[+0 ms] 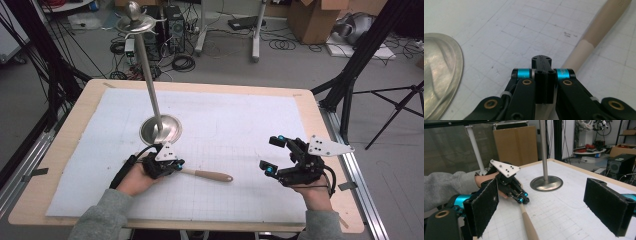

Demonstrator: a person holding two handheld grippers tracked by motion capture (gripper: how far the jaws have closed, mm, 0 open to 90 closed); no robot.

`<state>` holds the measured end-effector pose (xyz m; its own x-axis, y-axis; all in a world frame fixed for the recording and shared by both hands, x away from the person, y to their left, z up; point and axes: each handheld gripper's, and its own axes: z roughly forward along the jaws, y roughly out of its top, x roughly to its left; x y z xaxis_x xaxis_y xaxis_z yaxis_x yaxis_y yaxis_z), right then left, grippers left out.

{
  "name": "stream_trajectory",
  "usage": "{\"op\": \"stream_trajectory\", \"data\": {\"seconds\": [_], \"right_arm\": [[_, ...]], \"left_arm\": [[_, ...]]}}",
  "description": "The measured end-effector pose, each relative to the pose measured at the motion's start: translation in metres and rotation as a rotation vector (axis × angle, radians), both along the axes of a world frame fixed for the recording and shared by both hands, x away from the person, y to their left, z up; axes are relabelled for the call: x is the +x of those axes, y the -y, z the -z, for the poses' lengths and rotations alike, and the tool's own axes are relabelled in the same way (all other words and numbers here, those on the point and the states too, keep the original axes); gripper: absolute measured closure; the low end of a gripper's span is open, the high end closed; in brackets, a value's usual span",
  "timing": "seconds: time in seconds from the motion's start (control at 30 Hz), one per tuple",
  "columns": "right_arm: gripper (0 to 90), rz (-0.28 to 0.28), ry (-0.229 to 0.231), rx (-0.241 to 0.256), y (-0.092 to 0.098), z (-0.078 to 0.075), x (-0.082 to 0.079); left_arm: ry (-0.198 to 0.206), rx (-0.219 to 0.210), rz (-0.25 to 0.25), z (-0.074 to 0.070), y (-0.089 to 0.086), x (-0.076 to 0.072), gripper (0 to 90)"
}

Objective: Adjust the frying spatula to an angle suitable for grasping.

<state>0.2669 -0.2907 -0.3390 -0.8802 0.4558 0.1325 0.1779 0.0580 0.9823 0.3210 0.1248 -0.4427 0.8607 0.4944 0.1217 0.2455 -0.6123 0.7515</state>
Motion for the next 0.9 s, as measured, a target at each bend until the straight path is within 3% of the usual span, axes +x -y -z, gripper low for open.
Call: {"op": "stream_trajectory", "data": {"seconds": [0.27,0.63,0.7,0.9], "right_arm": [[11.8,-0.003,-0.005,-0.008,-0.001,0.0,0.0],[11.8,-0.006,0.001,-0.009,-0.003,0.0,0.001],[11.8,-0.009,-0.003,-0.011,-0.004,0.0,0.001],[11.8,-0.01,0.0,-0.011,-0.004,0.0,0.002]], "left_arm": [[0.009,0.034,-0.005,-0.003,-0.016,-0.008,90.0],[-0.006,0.021,-0.026,-0.003,-0.029,-0.014,90.0],[-0.012,0.004,-0.029,-0.004,-0.029,-0.013,90.0],[0.002,-0.112,-0.006,-0.016,-0.021,-0.015,90.0]]}}
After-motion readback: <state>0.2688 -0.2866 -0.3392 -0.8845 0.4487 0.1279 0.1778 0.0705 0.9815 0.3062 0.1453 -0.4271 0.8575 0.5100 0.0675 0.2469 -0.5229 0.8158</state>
